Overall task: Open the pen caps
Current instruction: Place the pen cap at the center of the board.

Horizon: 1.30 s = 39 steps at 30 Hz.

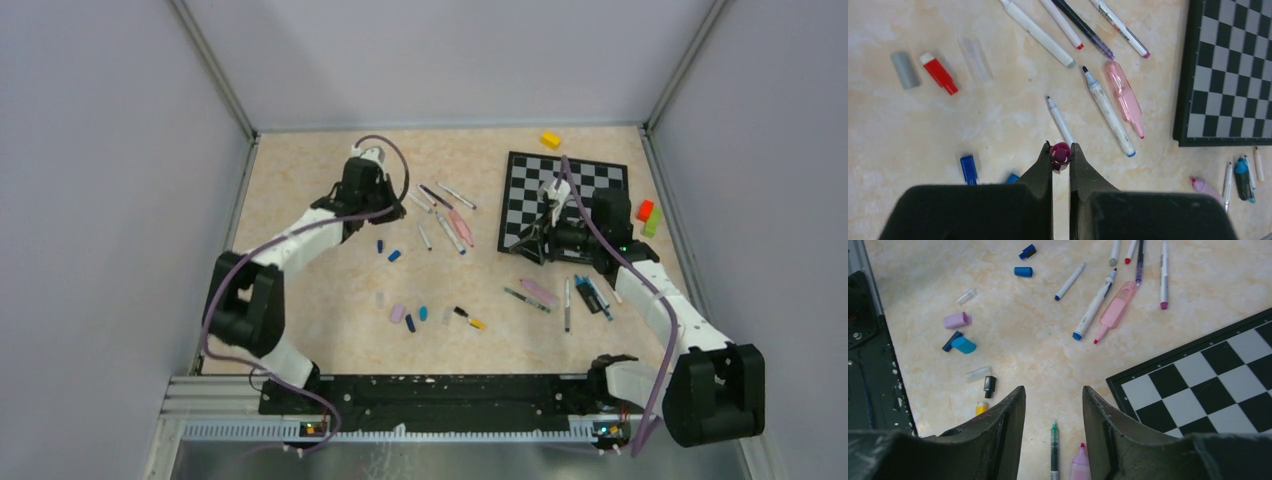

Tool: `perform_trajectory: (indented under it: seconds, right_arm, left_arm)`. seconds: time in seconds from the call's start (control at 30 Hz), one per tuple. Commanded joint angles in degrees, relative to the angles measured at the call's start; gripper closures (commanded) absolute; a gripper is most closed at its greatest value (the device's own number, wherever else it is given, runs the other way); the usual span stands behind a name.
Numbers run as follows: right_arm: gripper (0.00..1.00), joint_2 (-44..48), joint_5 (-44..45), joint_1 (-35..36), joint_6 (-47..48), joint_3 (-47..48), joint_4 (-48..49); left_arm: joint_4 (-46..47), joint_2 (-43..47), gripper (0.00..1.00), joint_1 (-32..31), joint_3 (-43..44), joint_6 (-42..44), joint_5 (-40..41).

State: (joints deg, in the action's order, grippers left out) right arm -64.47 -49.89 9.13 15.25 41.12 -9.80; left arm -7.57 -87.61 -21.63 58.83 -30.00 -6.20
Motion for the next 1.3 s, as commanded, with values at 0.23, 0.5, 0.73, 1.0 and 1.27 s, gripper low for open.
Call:
perform_trajectory:
  seconds: [0.23,0.5,0.73,1.0,1.27]
  right_arm:
    - [0.55,1.94,-1.29,-3.67,0.77,1.23,5.05]
    - [0.55,2.14,-0.76,-3.67,1.65,1.76,3.90]
    - [0.55,2.37,-0.19,-3.78,2.37,1.85,3.36]
    - [0.55,4.45,-6.36,-6.66,3.57,1.04,3.12]
    - [0.33,10.62,-4.43,-12.95,15.09,8.53,-11.93]
  left_arm:
    - [-19.66,-27.81,1.00,0.38,30.55,4.80,4.18]
    - [-23.84,-34.97,0.87,0.37,38.85,6.95,7.08]
    - [-26.05,-36.28,0.62,0.87,41.89,7.94,8.94]
    - [-26.22,-25.33,0.49,0.98,41.61,10.92,6.95]
    - [-8.98,11.08,0.04,1.04,14.93,19.92,0.29]
